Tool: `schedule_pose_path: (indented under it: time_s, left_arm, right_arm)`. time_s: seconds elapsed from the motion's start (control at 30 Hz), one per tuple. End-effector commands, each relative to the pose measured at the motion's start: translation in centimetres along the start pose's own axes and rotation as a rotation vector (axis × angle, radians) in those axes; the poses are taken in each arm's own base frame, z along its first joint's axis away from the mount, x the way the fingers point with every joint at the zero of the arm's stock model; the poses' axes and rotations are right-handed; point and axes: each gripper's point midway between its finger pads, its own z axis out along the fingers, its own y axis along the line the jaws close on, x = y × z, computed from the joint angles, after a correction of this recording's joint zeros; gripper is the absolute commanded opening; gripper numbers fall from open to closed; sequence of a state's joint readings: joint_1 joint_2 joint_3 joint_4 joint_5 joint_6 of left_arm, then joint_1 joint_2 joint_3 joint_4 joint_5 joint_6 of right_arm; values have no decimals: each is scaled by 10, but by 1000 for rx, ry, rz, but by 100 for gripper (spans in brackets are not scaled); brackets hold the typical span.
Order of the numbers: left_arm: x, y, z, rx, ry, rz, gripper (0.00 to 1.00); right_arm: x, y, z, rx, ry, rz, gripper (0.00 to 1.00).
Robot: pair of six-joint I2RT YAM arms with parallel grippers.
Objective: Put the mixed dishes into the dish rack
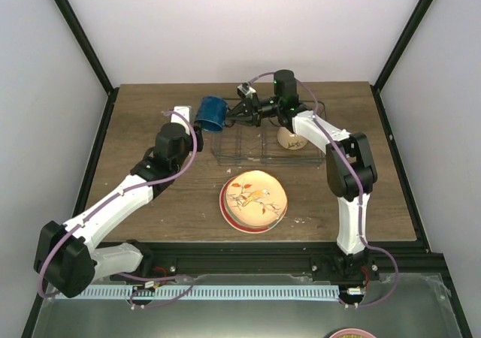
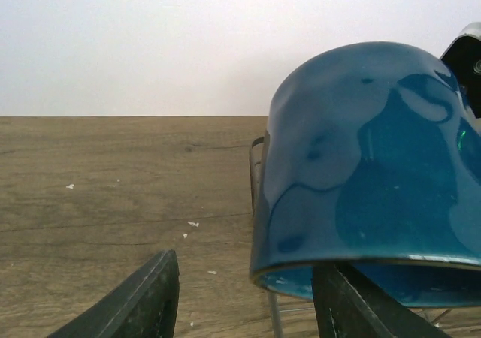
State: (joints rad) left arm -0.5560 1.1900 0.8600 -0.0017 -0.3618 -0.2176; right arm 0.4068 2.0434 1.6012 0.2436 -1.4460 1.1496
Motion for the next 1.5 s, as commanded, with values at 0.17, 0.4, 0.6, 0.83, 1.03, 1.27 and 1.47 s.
schedule_pose_path:
  time_s: [0.17, 0.4, 0.6, 0.83, 1.03, 1.27, 1.47]
  left_arm:
    - [5, 4, -10, -5, 18, -14, 50]
    - [-17, 22, -31, -78, -22, 48, 55]
    - [-46, 35, -51, -134, -85, 80, 59]
    - [-59, 35, -53, -140, -98, 103, 60]
    - [-55, 32, -47, -124, -84, 90, 60]
    - [-53, 29, -44, -109, -76, 90, 60]
    - [-50, 25, -38, -93, -65, 85, 60]
  right_arm:
    - [-17, -4, -27, 43, -72, -104, 1]
    - [-29, -23, -85, 230, -232, -92, 1]
    - [-24, -27, -134, 400, -348, -91, 1]
    - [-10, -29, -160, 519, -382, -73, 1]
    - [8, -34, -179, 643, -375, -63, 1]
    - [41, -63, -187, 776, -319, -36, 1]
    - [56, -84, -188, 806, -318, -70, 1]
